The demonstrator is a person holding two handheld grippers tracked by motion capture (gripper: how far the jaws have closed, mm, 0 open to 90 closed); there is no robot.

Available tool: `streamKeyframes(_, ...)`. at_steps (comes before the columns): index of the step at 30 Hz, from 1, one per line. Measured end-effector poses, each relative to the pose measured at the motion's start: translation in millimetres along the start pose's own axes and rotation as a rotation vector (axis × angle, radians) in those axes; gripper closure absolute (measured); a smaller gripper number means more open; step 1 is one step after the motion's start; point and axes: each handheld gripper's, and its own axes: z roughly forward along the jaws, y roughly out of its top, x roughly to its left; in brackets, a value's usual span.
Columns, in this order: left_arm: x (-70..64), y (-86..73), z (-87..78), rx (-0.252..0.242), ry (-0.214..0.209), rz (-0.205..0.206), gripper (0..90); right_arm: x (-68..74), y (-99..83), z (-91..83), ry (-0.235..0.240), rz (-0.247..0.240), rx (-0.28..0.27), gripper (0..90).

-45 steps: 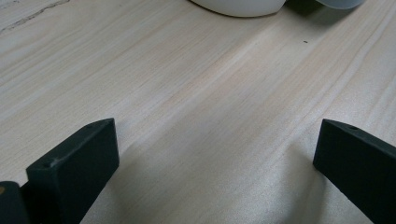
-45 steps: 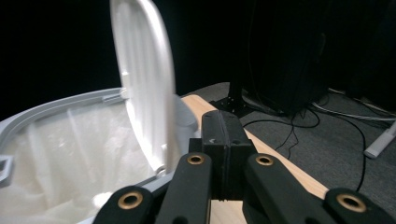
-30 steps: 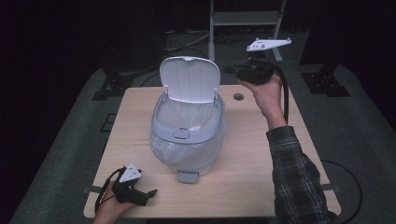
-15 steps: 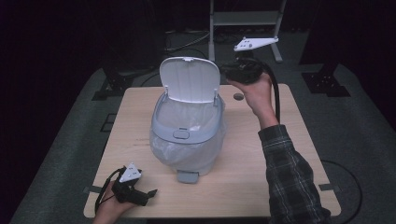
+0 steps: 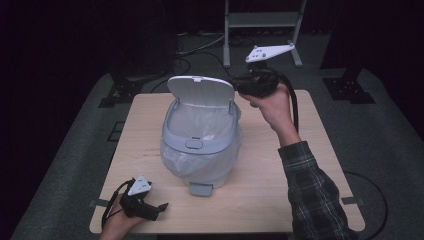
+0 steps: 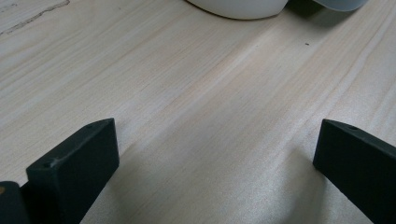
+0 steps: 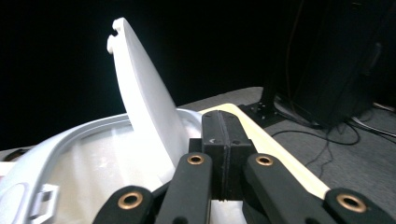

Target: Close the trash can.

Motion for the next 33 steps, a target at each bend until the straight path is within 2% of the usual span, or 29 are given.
streamKeyframes(10,0.0,0.1,0.0,0.001,-0.001,0.0,0.0,19.1,-2.3,-3.4,0.05,-0.02,0.015,89.8)
streamKeyframes(14,0.0,0.1,0.0,0.001,-0.001,0.0,0.0,29.5,-0.7,-2.8,0.066,-0.045,0.02,89.8)
streamKeyframes(24,0.0,0.0,0.0,0.0,0.0,0.0,0.0,53.5,-5.8,4.9,0.144,-0.068,0.043,89.7)
streamKeyframes(33,0.0,0.0,0.1,0.0,0.0,0.001,0.0,69.6,-9.3,14.1,0.178,-0.106,0.076,89.7)
